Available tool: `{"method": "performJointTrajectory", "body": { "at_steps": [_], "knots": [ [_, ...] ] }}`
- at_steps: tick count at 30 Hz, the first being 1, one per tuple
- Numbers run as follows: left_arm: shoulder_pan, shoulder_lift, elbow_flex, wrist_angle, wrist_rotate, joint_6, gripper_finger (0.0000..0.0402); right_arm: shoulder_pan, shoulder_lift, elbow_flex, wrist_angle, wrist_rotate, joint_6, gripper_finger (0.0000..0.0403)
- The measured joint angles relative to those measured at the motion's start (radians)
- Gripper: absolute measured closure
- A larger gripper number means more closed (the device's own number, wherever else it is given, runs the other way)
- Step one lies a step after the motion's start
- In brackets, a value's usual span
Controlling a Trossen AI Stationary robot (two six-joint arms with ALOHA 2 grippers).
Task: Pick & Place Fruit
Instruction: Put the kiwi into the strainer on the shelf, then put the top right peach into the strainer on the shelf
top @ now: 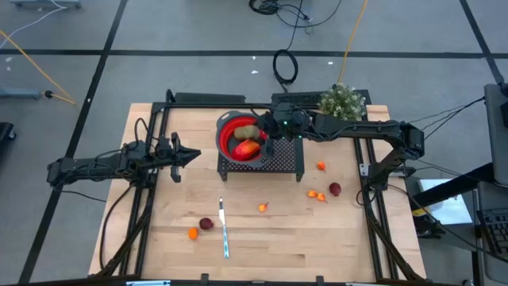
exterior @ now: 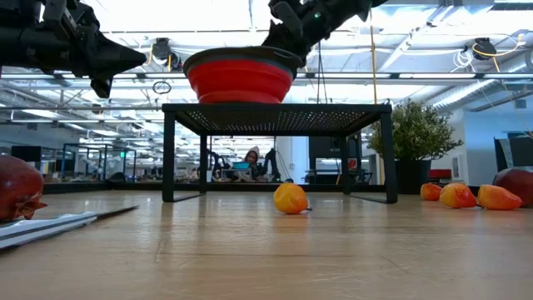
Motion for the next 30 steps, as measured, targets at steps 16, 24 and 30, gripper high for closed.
{"method": "performJointTrajectory", "body": {
  "at_steps": [16,24,30],
  "knots": [
    [0.000,0.000,0.000,0.000,0.001,-0.030,0.0382,0.024,-0.047,-0.002,0.015,0.008,-0.033,0.0121],
    [0.000,0.000,0.000,0.000,0.001,-0.026,0.0382,0.100,-0.127,-0.001,-0.065,0.013,-0.035,0.0139],
    [0.000,0.000,0.000,0.000,0.000,-0.018,0.0382,0.157,-0.195,-0.001,-0.159,0.141,-0.026,0.0208]
  ]
}}
